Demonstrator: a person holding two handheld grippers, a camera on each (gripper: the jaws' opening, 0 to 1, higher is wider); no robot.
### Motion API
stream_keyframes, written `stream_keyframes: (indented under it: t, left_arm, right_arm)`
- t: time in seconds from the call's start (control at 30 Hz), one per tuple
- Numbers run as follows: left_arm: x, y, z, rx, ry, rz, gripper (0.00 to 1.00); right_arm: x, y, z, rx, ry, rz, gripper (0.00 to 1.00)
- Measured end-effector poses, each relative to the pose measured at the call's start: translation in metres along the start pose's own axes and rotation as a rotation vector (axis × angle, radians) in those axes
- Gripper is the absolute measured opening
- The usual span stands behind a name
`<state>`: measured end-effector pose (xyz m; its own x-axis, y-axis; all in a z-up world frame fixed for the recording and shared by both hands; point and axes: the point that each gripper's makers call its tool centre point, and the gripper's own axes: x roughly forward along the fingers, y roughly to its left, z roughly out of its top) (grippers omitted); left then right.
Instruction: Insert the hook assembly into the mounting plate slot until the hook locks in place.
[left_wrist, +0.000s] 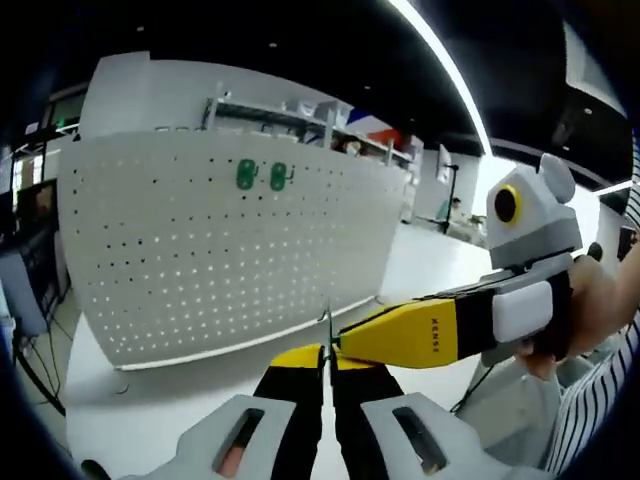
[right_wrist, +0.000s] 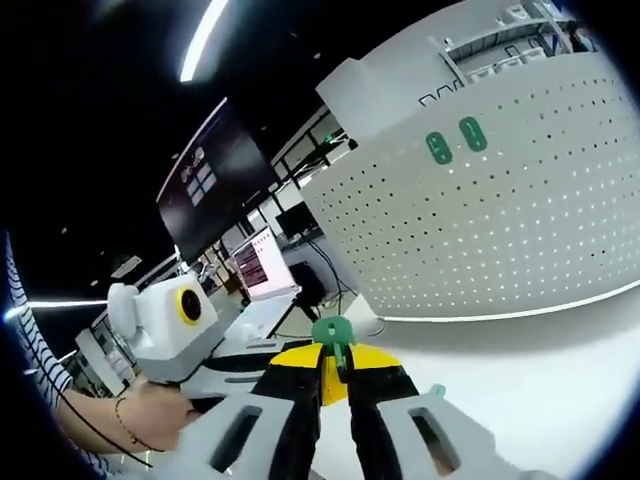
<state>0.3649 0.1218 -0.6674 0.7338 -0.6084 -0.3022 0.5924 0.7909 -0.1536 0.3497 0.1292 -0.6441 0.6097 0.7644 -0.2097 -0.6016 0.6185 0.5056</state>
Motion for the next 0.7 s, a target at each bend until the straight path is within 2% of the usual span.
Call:
stream_keyframes:
  t: [0.07, 0.23, 0.5, 0.6, 0.7]
  left_arm:
    - [0.0, -0.0004, -0.0001, -0.015, -0.002, -0.003, 0.01]
    - [0.0005, -0.0005, -0.0007, -0.003, 0.008, 0.004, 0.01]
    - [0.0008, -0.0002, -0.0018, 0.029, 0.019, 0.002, 0.02]
    - [0.0006, 0.0008, -0.0035, 0.038, 0.027, 0.012, 0.02]
    - [0.0014, 0.0011, -0.0071, 0.036, 0.043, 0.01, 0.03]
  right_arm:
    - [-0.0001, -0.0003, 0.0009, -0.006, -0.007, -0.006, 0.04]
    - [0.0009, 0.0014, 0.0016, -0.099, -0.005, -0.012, 0.02]
    - [0.0008, 0.0017, 0.0008, -0.121, -0.013, -0.017, 0.0]
    - [0.0023, 0.0001, -0.0015, -0.079, -0.004, -0.017, 0.0]
    - [0.0025, -0.0004, -0.0036, -0.091, 0.006, -0.022, 0.0]
